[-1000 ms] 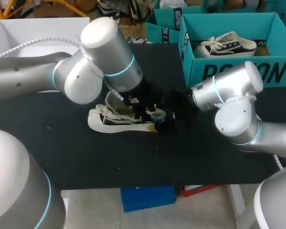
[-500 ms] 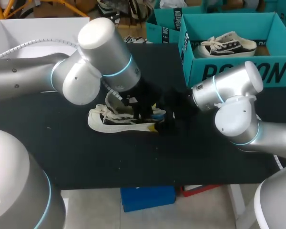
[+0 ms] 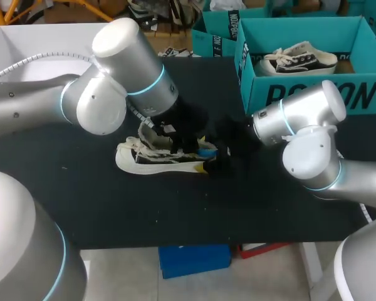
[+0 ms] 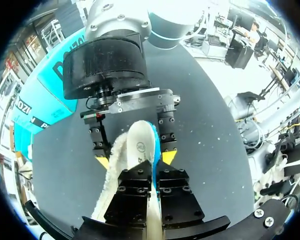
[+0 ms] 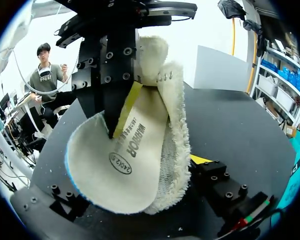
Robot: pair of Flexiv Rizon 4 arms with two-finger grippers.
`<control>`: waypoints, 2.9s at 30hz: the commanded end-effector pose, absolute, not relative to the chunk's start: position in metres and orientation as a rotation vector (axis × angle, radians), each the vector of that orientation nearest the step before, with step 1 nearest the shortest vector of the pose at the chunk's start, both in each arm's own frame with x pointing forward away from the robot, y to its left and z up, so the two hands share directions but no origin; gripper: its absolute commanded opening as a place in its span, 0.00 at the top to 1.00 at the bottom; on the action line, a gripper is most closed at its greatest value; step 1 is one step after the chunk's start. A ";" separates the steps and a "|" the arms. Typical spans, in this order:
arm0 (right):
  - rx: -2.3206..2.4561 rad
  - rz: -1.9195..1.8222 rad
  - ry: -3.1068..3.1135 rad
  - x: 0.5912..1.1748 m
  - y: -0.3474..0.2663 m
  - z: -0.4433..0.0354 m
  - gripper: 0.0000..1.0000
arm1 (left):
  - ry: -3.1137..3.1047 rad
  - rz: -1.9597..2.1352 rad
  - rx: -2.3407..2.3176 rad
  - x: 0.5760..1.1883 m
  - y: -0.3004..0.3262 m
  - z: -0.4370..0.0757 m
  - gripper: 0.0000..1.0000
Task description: Take the shoe out of the shoebox, open the shoe tongue, remove and reinsert the insole, then place the shoe into the shoebox
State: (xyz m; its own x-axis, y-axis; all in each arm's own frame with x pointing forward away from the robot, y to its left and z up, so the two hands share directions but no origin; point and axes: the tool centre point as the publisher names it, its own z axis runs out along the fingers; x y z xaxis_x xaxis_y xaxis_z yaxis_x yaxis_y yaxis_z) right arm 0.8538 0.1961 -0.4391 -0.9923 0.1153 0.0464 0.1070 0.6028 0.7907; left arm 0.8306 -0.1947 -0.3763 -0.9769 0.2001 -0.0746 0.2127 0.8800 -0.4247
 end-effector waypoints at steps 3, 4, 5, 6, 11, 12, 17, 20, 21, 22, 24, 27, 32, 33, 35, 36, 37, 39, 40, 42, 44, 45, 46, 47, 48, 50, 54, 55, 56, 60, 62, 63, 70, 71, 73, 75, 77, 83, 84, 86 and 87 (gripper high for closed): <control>0.195 1.380 2.805 0.855 0.194 -0.441 1.00 | 3.023 -0.759 0.363 0.826 -0.183 -0.367 1.00; 0.195 1.380 2.805 0.855 0.194 -0.441 1.00 | 3.020 -0.774 0.370 0.825 -0.183 -0.366 1.00; 0.195 1.380 2.805 0.855 0.194 -0.441 1.00 | 3.017 -0.791 0.379 0.825 -0.183 -0.363 1.00; 0.195 1.380 2.805 0.855 0.194 -0.441 1.00 | 3.016 -0.802 0.387 0.824 -0.183 -0.361 1.00; 0.195 1.380 2.805 0.855 0.194 -0.441 1.00 | 3.012 -0.873 0.393 0.818 -0.184 -0.351 1.00; 0.195 1.380 2.805 0.855 0.194 -0.441 1.00 | 3.013 -0.898 0.369 0.817 -0.184 -0.350 1.00; 0.195 1.380 2.805 0.855 0.194 -0.441 1.00 | 3.001 -1.046 0.376 0.808 -0.181 -0.334 1.00; 0.195 1.380 2.805 0.855 0.194 -0.441 1.00 | 2.992 -1.132 0.354 0.801 -0.179 -0.320 1.00; 0.195 1.380 2.805 0.855 0.194 -0.441 1.00 | 2.990 -1.162 0.354 0.799 -0.178 -0.317 1.00; 0.195 1.380 2.805 0.855 0.194 -0.441 1.00 | 2.989 -1.218 0.356 0.797 -0.177 -0.311 1.00; 0.195 1.380 2.805 0.855 0.194 -0.441 1.00 | 2.993 -1.306 0.330 0.794 -0.175 -0.303 1.00; 0.195 1.380 2.805 0.855 0.194 -0.441 1.00 | 3.014 -1.432 0.305 0.788 -0.172 -0.290 1.00; 0.195 1.380 2.805 0.855 0.194 -0.441 1.00 | 2.973 -1.648 0.340 0.774 -0.168 -0.263 1.00; 0.195 1.380 2.805 0.855 0.194 -0.441 1.00 | 2.958 -1.666 0.351 0.771 -0.168 -0.257 1.00; 0.195 1.380 2.805 0.855 0.194 -0.441 1.00 | 2.924 -1.700 0.360 0.764 -0.167 -0.243 1.00; 0.195 1.380 2.805 0.855 0.194 -0.441 1.00 | 2.913 -1.728 0.366 0.762 -0.167 -0.236 1.00; 0.195 1.380 2.805 0.855 0.194 -0.441 1.00 | 2.903 -1.746 0.364 0.760 -0.167 -0.230 1.00; 0.195 1.380 2.805 0.855 0.194 -0.441 1.00 | 2.879 -1.807 0.370 0.756 -0.167 -0.220 1.00; 0.195 1.380 2.805 0.855 0.194 -0.441 1.00 | 2.870 -1.834 0.364 0.755 -0.167 -0.215 1.00; 0.195 1.380 2.805 0.855 0.194 -0.441 1.00 | 2.851 -1.893 0.361 0.752 -0.167 -0.209 1.00; 0.195 1.380 2.805 0.855 0.194 -0.441 1.00 | 2.833 -1.967 0.341 0.752 -0.165 -0.203 1.00; 0.195 1.380 2.805 0.855 0.194 -0.441 1.00 | 2.817 -2.009 0.333 0.752 -0.164 -0.200 1.00; 0.195 1.380 2.805 0.855 0.194 -0.441 1.00 | 2.810 -2.047 0.337 0.752 -0.163 -0.198 1.00; 0.195 1.380 2.805 0.855 0.194 -0.441 1.00 | 2.799 -2.075 0.318 0.752 -0.162 -0.196 1.00; 0.195 1.380 2.805 0.855 0.194 -0.441 1.00 | 2.796 -2.099 0.316 0.752 -0.161 -0.194 1.00; 0.195 1.380 2.805 0.855 0.194 -0.441 1.00 | 2.795 -2.135 0.325 0.751 -0.161 -0.193 1.00; 0.195 1.380 2.805 0.855 0.194 -0.441 1.00 | 2.795 -2.135 0.325 0.751 -0.161 -0.193 1.00; 0.195 1.380 2.805 0.855 0.194 -0.441 1.00 | 2.795 -2.135 0.325 0.751 -0.161 -0.193 1.00; 0.195 1.380 2.805 0.855 0.194 -0.441 1.00 | 2.795 -2.135 0.325 0.751 -0.161 -0.193 1.00; 0.195 1.380 2.805 0.855 0.194 -0.441 1.00 | 2.795 -2.135 0.325 0.751 -0.161 -0.193 1.00; 0.195 1.380 2.805 0.855 0.194 -0.441 1.00 | 2.795 -2.135 0.325 0.751 -0.161 -0.193 1.00; 0.195 1.380 2.805 0.855 0.194 -0.441 1.00 | 2.795 -2.135 0.325 0.751 -0.161 -0.193 1.00; 0.195 1.380 2.805 0.855 0.194 -0.441 1.00 | 2.745 -2.372 0.177 0.753 -0.147 -0.188 1.00; 0.195 1.380 2.805 0.855 0.194 -0.441 1.00 | 2.741 -2.419 0.130 0.753 -0.146 -0.187 1.00; 0.195 1.380 2.805 0.855 0.194 -0.441 1.00 | 2.701 -2.576 0.050 0.753 -0.143 -0.188 1.00; 0.195 1.380 2.805 0.855 0.194 -0.441 1.00 | 2.705 -2.604 -0.011 0.753 -0.142 -0.184 1.00; 0.195 1.380 2.805 0.855 0.194 -0.441 1.00 | 2.700 -2.663 -0.064 0.754 -0.143 -0.179 1.00; 0.195 1.380 2.805 0.855 0.194 -0.441 1.00 | 2.669 -2.774 -0.180 0.756 -0.142 -0.157 1.00; 0.195 1.380 2.805 0.855 0.194 -0.441 1.00 | 2.658 -2.808 -0.188 0.756 -0.142 -0.152 1.00; 0.195 1.380 2.805 0.855 0.194 -0.441 1.00 | 2.650 -2.796 -0.202 0.755 -0.142 -0.141 1.00; 0.195 1.380 2.805 0.855 0.194 -0.441 1.00 | 2.625 -2.833 -0.210 0.754 -0.141 -0.136 1.00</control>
State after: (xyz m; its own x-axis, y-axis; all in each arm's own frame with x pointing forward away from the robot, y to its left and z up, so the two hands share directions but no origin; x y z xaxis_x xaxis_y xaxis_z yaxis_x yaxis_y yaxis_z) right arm 0.8538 0.1959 -0.4392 -0.9923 0.1152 0.0463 0.1069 0.6030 0.7905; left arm 0.7577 -0.1411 -0.1450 -0.7426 0.4271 0.5159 -0.5447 0.0629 -0.8363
